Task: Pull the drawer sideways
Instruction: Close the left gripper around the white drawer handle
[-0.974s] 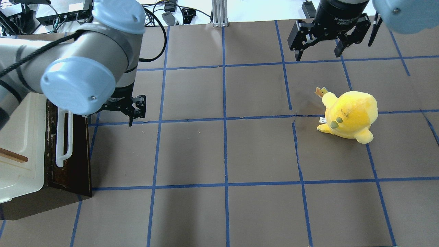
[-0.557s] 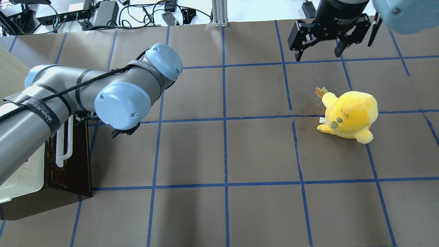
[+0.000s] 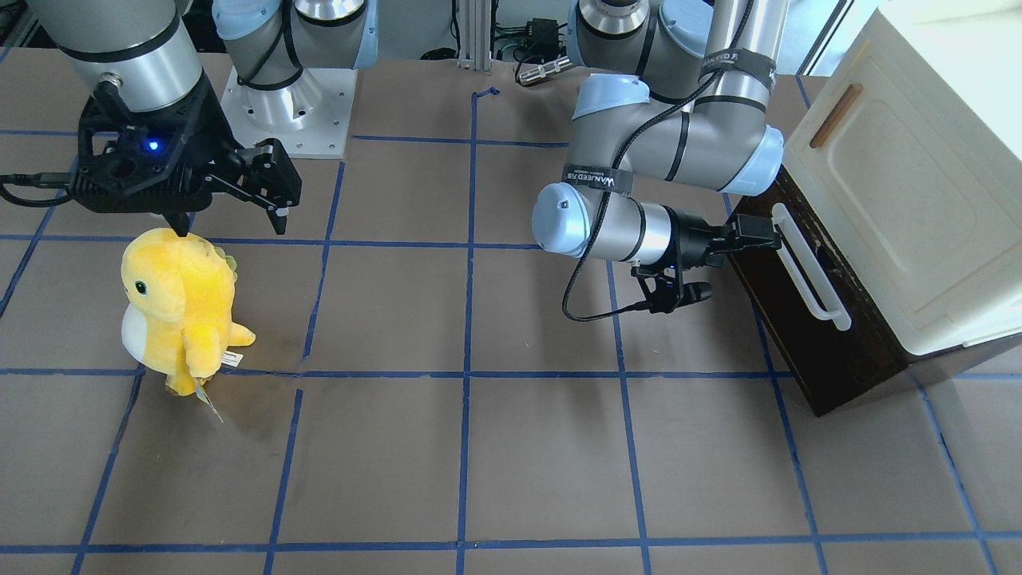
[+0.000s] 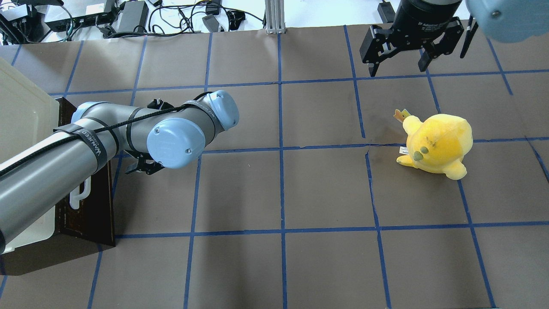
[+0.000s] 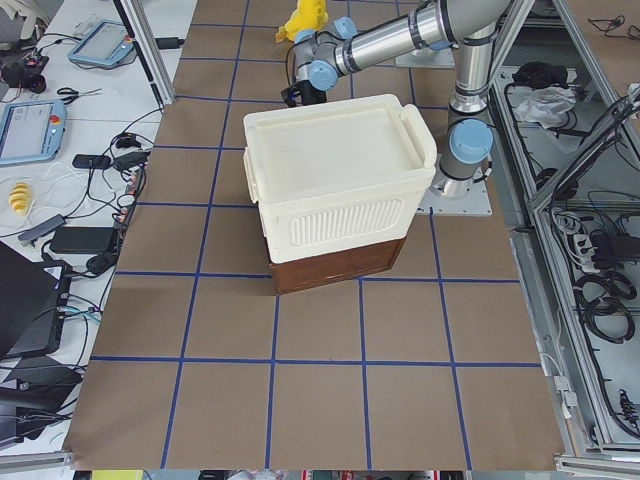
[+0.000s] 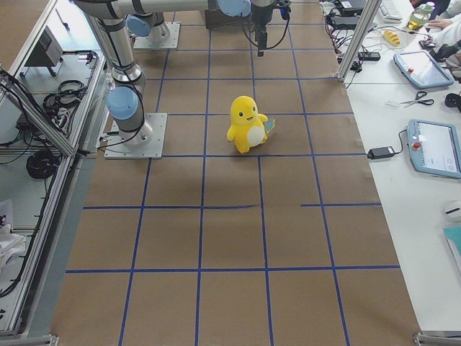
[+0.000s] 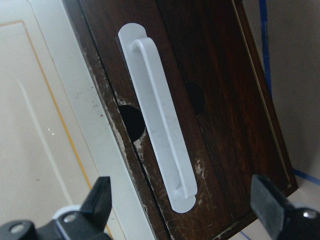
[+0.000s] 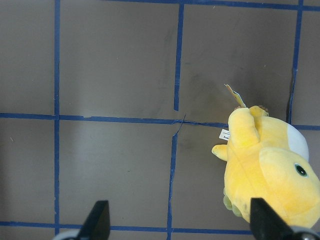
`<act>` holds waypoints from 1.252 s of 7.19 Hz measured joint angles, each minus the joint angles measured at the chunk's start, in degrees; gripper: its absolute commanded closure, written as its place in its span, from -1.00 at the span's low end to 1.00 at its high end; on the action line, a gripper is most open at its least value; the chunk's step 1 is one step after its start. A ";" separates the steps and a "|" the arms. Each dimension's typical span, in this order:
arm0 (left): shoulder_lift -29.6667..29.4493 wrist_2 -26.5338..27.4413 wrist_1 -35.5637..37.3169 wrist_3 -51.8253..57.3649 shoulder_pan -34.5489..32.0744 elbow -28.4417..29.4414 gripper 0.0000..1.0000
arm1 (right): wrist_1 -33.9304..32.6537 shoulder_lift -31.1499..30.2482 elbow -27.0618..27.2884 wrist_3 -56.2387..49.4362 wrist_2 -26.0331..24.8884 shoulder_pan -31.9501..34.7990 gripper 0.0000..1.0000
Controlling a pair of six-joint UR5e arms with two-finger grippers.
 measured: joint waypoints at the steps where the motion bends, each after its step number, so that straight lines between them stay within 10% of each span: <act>1: -1.11 1.21 0.00 -0.03 0.48 0.00 -1.00 | 0.00 0.00 0.00 0.02 0.00 0.00 -1.00; 6: -3.88 2.70 -0.31 -3.07 5.46 0.97 -1.00 | 0.00 0.00 0.00 0.02 0.00 0.00 -1.00; 9: -4.84 5.02 -0.79 -5.66 6.47 -0.20 -0.49 | 0.00 0.00 0.00 0.03 0.00 0.00 -1.00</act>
